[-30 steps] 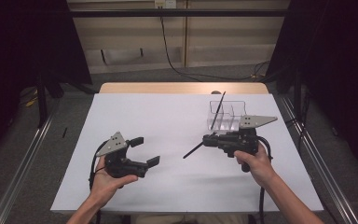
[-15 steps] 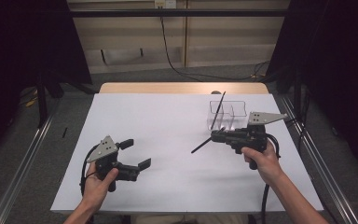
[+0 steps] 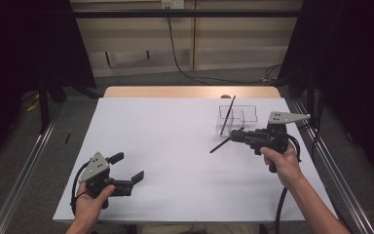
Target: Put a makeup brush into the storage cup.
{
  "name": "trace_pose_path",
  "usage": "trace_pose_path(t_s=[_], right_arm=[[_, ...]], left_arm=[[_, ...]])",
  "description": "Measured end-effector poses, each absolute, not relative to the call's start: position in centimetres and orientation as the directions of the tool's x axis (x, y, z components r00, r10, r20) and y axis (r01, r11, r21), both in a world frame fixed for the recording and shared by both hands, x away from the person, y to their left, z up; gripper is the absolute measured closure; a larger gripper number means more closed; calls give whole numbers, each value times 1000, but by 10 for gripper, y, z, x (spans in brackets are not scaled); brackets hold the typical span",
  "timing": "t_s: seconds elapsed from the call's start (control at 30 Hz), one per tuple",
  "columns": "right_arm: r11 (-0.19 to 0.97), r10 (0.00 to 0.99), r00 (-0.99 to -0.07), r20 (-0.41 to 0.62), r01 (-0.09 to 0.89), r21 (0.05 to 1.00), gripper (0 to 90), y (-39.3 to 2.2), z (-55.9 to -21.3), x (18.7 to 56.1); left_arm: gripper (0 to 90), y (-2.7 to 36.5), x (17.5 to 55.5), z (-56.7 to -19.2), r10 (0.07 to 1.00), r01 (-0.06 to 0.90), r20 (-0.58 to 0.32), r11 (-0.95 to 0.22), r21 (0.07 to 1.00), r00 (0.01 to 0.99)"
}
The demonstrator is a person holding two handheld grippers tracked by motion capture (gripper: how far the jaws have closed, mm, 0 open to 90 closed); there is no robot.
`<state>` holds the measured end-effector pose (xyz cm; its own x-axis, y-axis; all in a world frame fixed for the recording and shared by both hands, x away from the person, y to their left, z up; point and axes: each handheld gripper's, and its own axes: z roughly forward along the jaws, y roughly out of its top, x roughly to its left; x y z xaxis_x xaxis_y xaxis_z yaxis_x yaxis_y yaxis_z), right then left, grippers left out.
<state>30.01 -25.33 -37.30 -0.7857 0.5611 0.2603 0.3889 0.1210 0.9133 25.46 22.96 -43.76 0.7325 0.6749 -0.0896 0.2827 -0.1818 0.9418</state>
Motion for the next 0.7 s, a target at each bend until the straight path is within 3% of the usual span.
trace_pose_path(t_s=[0.7], right_arm=[[104,659,-716,230,390,915,838,-278,-346,318]], left_arm=[[27,247,253,-442,707,261,-65,-172,950,704]])
